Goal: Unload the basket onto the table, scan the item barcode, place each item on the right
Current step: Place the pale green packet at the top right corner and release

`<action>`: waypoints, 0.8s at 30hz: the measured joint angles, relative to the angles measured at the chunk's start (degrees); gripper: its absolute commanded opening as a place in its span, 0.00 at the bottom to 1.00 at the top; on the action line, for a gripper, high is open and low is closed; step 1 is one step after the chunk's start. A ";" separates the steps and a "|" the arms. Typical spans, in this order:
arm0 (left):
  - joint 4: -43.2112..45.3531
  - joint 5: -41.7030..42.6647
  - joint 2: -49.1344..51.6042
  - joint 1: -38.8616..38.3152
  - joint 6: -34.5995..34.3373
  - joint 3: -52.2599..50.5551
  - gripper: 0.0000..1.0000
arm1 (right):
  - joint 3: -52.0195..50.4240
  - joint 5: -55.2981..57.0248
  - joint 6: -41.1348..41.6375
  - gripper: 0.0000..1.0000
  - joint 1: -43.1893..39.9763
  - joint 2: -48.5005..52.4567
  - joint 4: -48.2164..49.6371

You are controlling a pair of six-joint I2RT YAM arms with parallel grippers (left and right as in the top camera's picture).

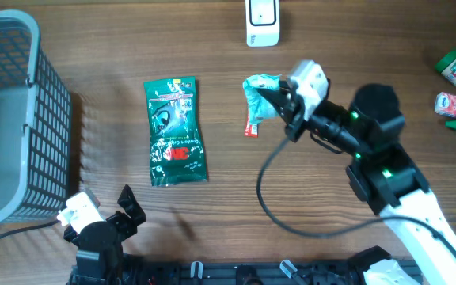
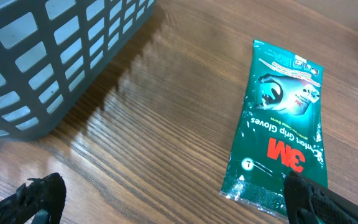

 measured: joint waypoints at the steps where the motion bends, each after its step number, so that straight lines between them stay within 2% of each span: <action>1: 0.00 0.00 0.00 0.00 0.00 0.00 1.00 | 0.00 0.09 -3.69 0.04 0.00 -1.33 0.31; 6: 0.00 0.00 0.00 0.00 0.00 0.00 1.00 | 0.00 3.08 -20.37 0.04 0.02 -0.42 3.28; 9: 0.04 0.00 0.02 0.00 0.00 0.00 1.00 | 0.02 9.20 -26.47 0.04 0.07 4.81 8.96; 10: -0.02 0.00 0.00 0.00 0.00 0.00 1.00 | 0.02 14.19 -28.96 0.04 0.04 9.75 14.27; 14: -0.11 0.02 0.00 0.00 0.00 0.00 1.00 | -0.28 21.59 -31.63 0.04 0.00 20.52 30.91; 19: -0.02 0.00 0.00 0.00 0.00 0.00 1.00 | -0.33 25.14 -32.89 0.04 0.00 32.52 52.96; 21: 0.00 0.02 0.02 0.00 0.00 0.00 1.00 | -0.13 25.59 -33.16 0.04 -0.13 37.03 60.02; 24: 0.00 0.00 0.02 0.00 0.00 0.00 1.00 | 1.73 26.01 -33.46 0.04 -0.68 43.85 64.61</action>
